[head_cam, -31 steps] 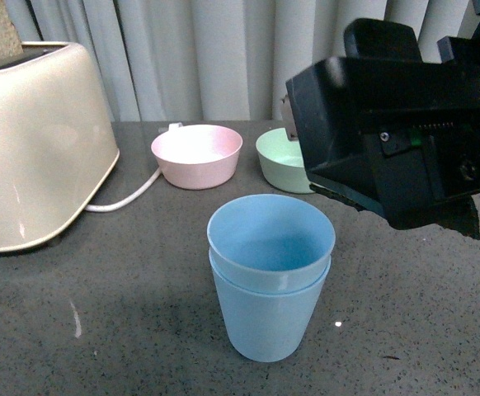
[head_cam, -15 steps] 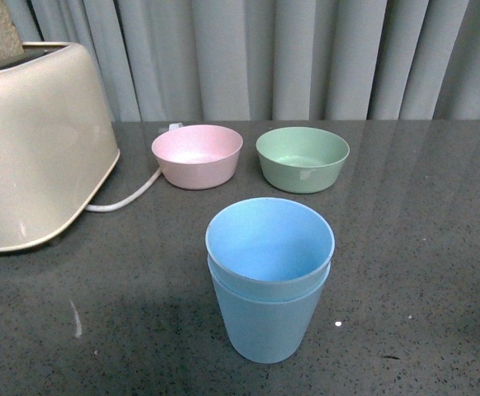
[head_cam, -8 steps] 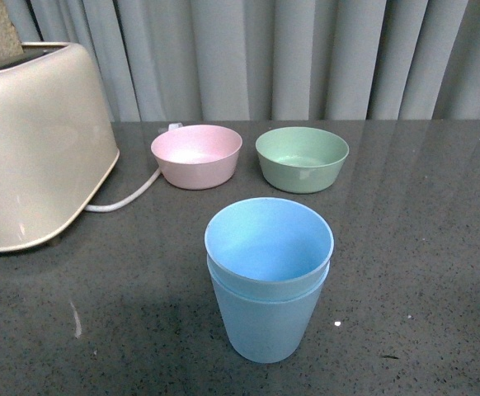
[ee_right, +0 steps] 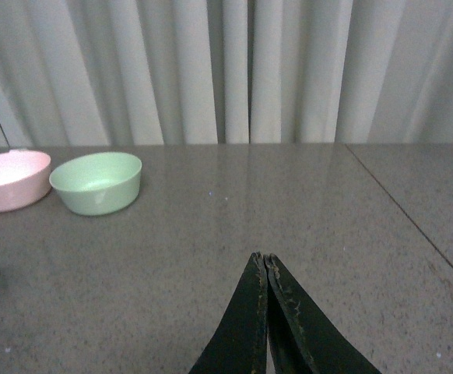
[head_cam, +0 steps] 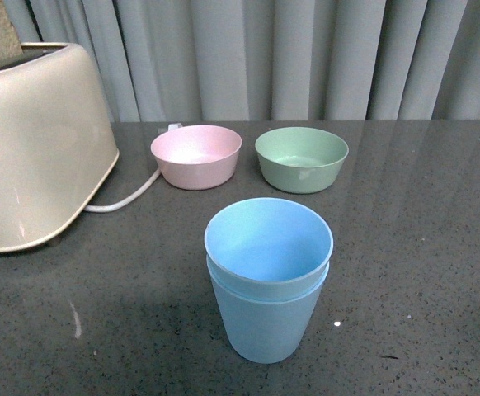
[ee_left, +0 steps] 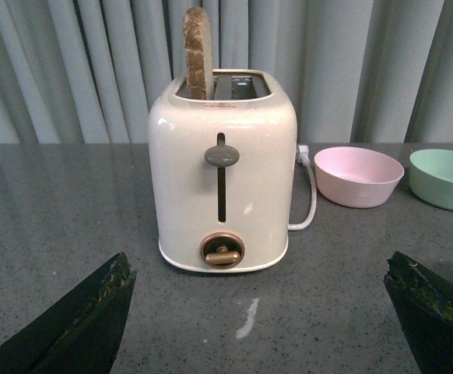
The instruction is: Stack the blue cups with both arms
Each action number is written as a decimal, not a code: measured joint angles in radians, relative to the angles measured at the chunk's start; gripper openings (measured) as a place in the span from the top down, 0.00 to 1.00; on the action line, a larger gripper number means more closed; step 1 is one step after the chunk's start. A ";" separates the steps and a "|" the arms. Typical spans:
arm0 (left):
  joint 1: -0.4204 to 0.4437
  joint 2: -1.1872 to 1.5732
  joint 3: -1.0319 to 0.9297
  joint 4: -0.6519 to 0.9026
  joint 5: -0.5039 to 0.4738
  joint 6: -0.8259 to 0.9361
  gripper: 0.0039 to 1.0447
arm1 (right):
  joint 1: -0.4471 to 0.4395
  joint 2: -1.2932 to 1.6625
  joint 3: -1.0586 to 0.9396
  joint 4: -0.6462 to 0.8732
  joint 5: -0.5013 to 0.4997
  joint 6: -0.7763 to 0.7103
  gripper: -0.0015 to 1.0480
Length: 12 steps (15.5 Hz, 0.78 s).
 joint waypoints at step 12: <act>0.000 0.000 0.000 0.000 0.000 0.000 0.06 | 0.000 -0.180 -0.006 -0.188 0.000 -0.001 0.98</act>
